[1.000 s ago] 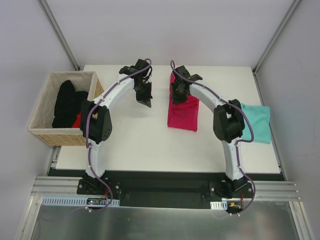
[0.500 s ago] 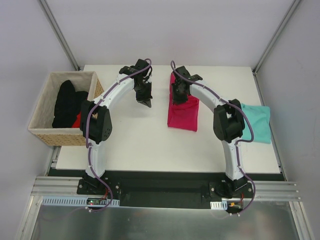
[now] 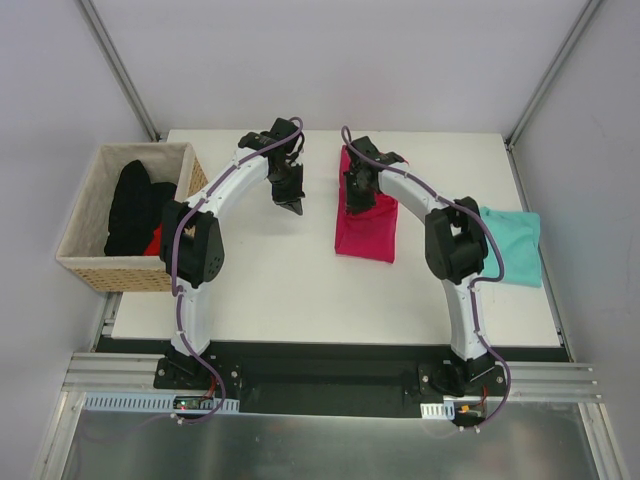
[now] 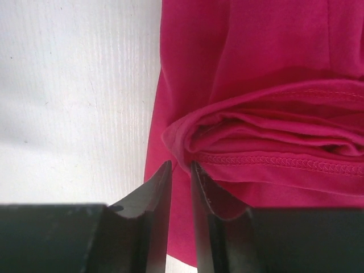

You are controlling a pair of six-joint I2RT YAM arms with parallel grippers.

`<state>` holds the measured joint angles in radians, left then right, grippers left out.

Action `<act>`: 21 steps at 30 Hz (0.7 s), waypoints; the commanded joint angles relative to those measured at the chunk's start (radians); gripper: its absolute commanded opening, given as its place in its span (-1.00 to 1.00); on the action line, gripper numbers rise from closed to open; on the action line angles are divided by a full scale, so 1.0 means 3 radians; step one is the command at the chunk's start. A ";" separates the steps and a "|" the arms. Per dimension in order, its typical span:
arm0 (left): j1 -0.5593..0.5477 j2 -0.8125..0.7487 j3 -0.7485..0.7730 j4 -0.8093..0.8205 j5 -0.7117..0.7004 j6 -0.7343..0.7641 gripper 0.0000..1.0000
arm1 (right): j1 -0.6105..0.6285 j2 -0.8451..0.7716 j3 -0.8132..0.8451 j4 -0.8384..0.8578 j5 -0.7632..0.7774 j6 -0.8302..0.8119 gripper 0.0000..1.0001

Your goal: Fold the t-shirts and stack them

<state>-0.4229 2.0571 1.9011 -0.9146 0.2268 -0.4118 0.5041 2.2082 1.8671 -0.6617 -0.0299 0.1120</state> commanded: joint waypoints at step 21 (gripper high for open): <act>0.0101 0.0051 0.0182 -0.0055 0.0093 0.0043 -1.00 | -0.0121 0.0212 0.0618 -0.0259 0.0059 -0.0071 -0.98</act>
<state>-0.4038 2.0693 1.9167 -0.9157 0.2348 -0.4103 0.4759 2.2604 1.9781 -0.7021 -0.0307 0.1120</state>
